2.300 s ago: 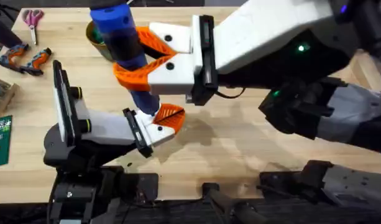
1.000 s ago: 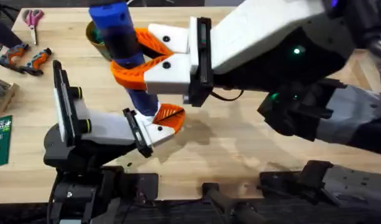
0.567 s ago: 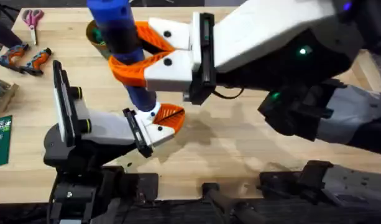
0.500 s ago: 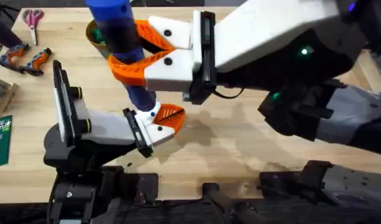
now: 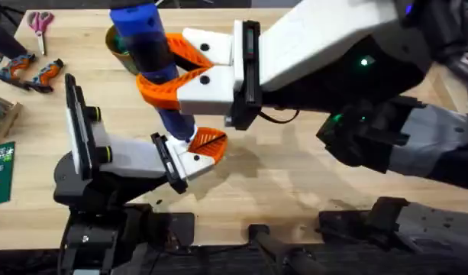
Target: Pick up the gripper from the table and insert it into the empty holder that is missing its gripper. Then pick up a screw, insert it into the mounting hole, and use the screwdriver to tighten it. Finally, clean up the table by picking up the vegetable and placing it into the bucket.
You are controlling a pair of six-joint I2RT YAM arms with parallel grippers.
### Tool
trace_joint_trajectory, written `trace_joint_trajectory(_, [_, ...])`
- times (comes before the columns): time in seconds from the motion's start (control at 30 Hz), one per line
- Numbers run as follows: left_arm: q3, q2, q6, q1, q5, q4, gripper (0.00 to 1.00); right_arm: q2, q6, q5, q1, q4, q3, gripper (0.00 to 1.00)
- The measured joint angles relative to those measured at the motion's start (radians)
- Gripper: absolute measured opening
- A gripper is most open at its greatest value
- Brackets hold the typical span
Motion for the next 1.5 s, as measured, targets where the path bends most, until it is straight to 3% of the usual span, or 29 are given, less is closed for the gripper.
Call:
trace_joint_trajectory(0.97, [0.0, 0.0, 0.0, 0.0, 0.0, 0.0, 0.004, 0.0, -0.015, 0.0, 0.0, -0.016, 0.0, 0.028])
trace_joint_trajectory(1.23, [0.0, 0.0, 0.0, 0.0, 0.0, 0.0, 0.004, 0.0, -0.015, -0.001, -0.006, 0.128, 0.013, 0.028])
trace_joint_trajectory(1.37, [0.0, 0.0, 0.0, 0.0, 0.0, 0.0, 0.004, 0.0, -0.031, -0.012, -0.046, 0.12, 0.059, 0.028])
trace_joint_trajectory(1.5, [0.0, 0.0, 0.0, 0.0, 0.0, 0.0, 0.004, 0.0, -0.123, -0.074, -0.097, -0.002, 0.107, 0.028])
